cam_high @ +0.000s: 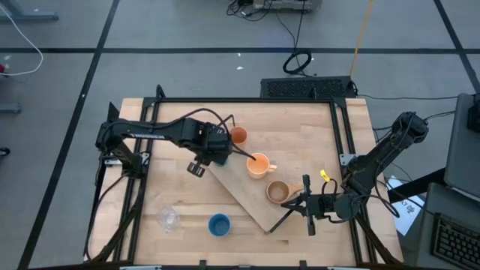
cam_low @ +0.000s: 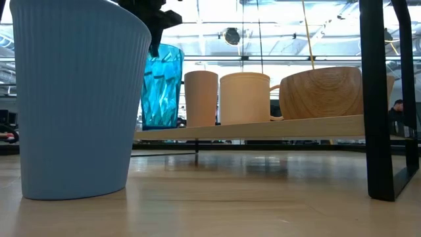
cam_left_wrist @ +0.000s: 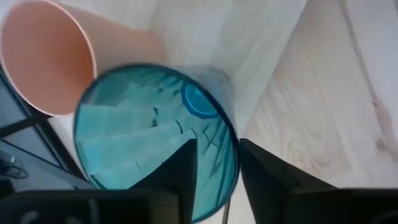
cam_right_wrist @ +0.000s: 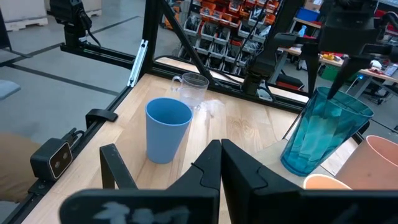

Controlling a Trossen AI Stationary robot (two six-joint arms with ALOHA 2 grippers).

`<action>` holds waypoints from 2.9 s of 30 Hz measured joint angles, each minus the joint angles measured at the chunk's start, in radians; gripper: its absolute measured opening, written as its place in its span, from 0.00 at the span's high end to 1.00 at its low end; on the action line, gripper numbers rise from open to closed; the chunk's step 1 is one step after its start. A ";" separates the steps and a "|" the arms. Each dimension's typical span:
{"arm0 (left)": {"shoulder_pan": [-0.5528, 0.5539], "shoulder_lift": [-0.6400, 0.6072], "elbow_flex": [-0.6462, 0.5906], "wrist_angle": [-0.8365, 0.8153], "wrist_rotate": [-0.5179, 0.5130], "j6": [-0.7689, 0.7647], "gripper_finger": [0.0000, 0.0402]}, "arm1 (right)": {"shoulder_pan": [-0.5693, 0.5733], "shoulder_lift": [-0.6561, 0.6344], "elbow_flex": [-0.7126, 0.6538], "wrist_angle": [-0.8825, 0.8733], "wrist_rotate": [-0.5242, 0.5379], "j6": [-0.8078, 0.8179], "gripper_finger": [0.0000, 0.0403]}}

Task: Stack small to large cups/mugs on shelf
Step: Put the blue glass on the shelf, then put the blue cup on the shelf

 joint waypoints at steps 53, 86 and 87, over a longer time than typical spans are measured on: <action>-0.465 -0.322 0.022 0.194 -0.084 -0.427 0.58 | 0.000 0.000 0.001 0.001 0.000 0.004 1.00; -0.538 0.186 0.678 -0.192 0.117 -0.491 0.58 | 0.000 0.000 0.000 0.015 0.000 0.003 1.00; -0.534 0.195 0.678 -0.208 0.118 -0.502 0.58 | 0.000 0.000 0.000 0.013 0.000 0.003 1.00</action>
